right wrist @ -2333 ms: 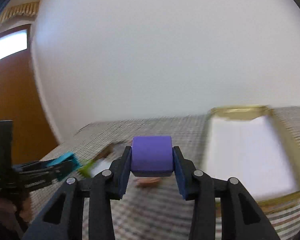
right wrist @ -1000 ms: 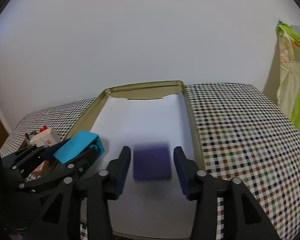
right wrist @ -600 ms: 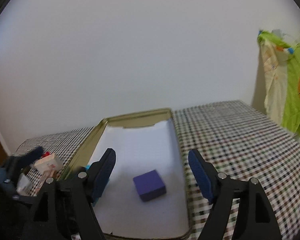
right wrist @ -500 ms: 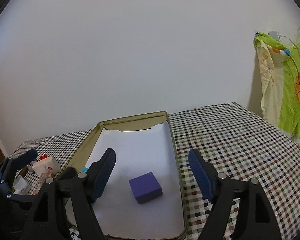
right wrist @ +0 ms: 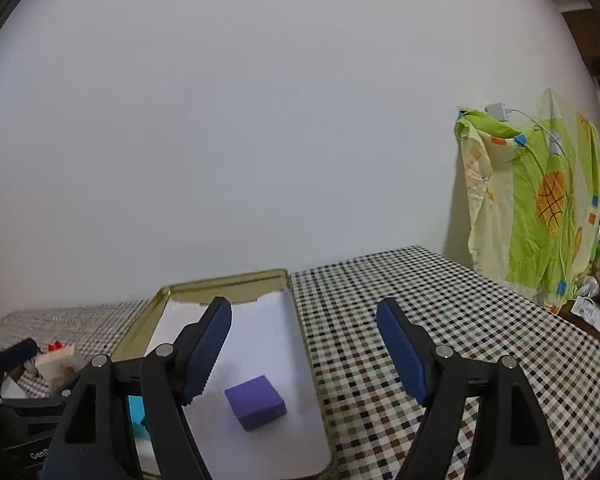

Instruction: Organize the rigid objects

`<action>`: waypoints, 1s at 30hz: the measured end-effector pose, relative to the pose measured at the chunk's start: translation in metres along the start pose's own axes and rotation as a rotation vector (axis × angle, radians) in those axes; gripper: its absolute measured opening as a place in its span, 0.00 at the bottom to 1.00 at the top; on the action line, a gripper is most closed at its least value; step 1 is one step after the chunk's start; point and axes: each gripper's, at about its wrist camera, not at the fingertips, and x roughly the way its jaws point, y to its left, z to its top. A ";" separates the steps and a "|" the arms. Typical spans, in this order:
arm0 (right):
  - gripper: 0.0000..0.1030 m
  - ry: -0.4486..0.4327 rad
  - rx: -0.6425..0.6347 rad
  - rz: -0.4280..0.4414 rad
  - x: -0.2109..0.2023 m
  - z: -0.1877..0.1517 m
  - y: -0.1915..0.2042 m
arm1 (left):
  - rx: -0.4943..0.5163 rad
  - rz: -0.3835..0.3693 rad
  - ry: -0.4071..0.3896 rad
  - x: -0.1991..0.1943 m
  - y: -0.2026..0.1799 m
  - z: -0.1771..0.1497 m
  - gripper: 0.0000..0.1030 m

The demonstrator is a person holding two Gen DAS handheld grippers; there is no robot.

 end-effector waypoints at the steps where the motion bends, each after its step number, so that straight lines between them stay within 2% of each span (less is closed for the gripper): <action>1: 0.75 0.004 -0.011 0.002 0.001 0.000 0.003 | -0.002 -0.002 0.003 -0.001 0.001 0.000 1.00; 8: 0.75 -0.005 -0.057 -0.004 -0.004 -0.006 0.016 | -0.027 -0.008 0.026 0.003 0.010 -0.001 1.00; 16: 0.75 0.001 -0.008 -0.003 -0.011 -0.011 0.029 | -0.045 -0.005 0.027 -0.004 0.023 -0.006 1.00; 30: 0.75 0.001 -0.037 0.018 -0.017 -0.014 0.048 | -0.044 0.003 0.012 -0.010 0.038 -0.010 1.00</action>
